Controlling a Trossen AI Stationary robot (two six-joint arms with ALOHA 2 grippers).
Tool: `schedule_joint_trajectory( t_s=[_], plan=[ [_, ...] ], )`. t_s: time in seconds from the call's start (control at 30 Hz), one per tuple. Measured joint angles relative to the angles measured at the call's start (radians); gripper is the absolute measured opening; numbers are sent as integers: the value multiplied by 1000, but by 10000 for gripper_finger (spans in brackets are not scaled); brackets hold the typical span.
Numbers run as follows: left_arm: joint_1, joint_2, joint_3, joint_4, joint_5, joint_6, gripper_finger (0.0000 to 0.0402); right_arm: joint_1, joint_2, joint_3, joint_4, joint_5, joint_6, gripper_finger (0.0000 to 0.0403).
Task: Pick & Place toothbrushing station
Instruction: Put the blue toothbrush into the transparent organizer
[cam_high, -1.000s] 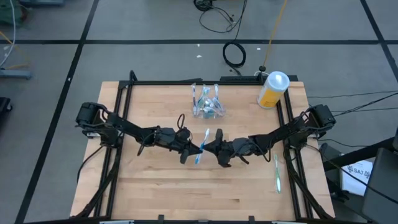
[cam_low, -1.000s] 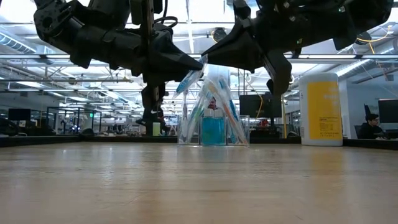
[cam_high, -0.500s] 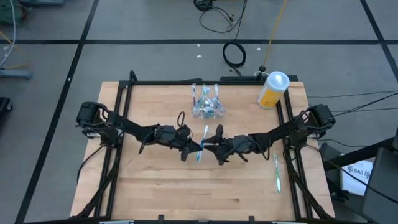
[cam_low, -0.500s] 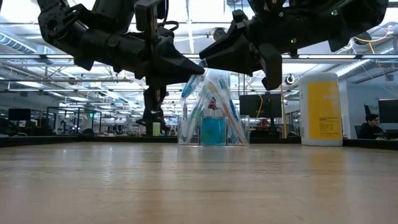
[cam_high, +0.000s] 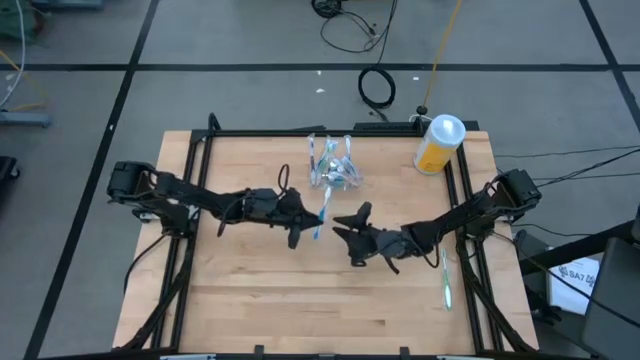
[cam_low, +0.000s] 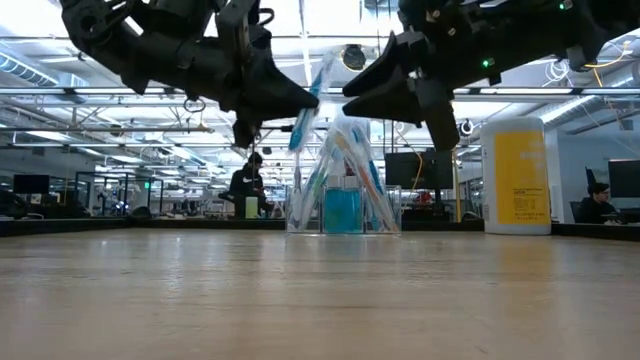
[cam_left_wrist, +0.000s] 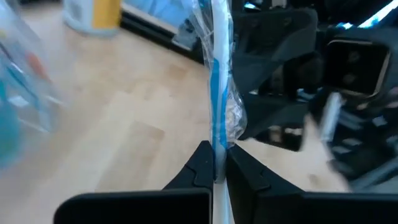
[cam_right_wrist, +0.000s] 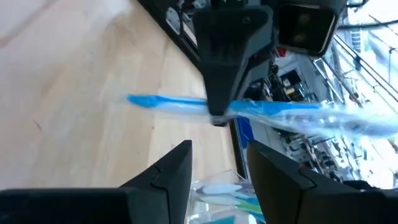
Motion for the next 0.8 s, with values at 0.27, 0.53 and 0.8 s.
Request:
schedule_joint_trajectory(
  t_s=[0.27,0.53,0.8],
  plan=[
    [-41,-27,0,-124,-257,223,10,-36,-42,0,21,-1,163,147],
    [-84,-27,0,-79,-423,344,17,-182,-82,0,76,-355,667,150],
    [-96,-27,0,-61,-437,361,15,-272,-43,-1,164,-471,900,153]
  ],
)
